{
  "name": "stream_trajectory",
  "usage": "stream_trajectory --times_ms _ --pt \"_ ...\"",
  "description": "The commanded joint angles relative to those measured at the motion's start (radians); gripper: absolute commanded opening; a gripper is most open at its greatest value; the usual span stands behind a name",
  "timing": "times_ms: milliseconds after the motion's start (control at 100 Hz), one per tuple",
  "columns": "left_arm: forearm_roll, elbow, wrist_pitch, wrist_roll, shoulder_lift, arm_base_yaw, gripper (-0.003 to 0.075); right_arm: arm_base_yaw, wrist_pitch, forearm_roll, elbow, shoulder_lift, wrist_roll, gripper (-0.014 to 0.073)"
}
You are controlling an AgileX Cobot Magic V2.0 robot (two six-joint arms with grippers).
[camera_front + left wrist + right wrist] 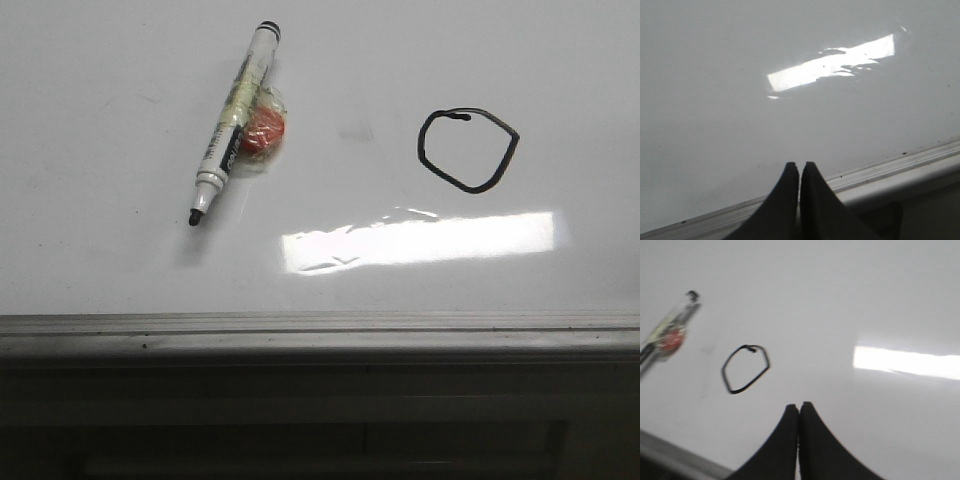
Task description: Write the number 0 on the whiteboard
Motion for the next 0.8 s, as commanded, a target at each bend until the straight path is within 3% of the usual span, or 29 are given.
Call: stream_trajectory --times_ms 0,80,200,240,420,530,790 --pt "-0.014 0.031 -0.056 -0.009 -0.022 0.002 -0.002 -0.132 -0.242 0.046 0.065 0.025 -0.048 -0.0059" --pt "-0.014 0.031 -0.056 -0.009 -0.022 0.002 -0.002 -0.236 -0.311 0.046 0.15 0.025 -0.048 -0.0059" --pt "-0.014 0.031 -0.056 -0.009 -0.022 0.002 -0.002 -0.296 -0.305 0.046 0.224 -0.003 -0.048 -0.0059" --pt "-0.014 0.031 -0.056 -0.009 -0.022 0.002 -0.002 -0.296 -0.299 0.046 0.239 -0.025 -0.048 -0.0059" --pt "-0.014 0.031 -0.056 -0.009 -0.022 0.002 -0.002 -0.296 -0.021 0.048 0.239 -0.166 -0.048 -0.0059" --pt "-0.016 0.031 -0.058 -0.009 -0.022 0.002 -0.002 -0.296 0.061 0.048 0.239 -0.159 -0.048 -0.0059" --pt "-0.016 0.031 -0.058 -0.009 -0.022 0.002 -0.002 -0.296 0.057 0.043 0.239 -0.159 -0.048 -0.0059"
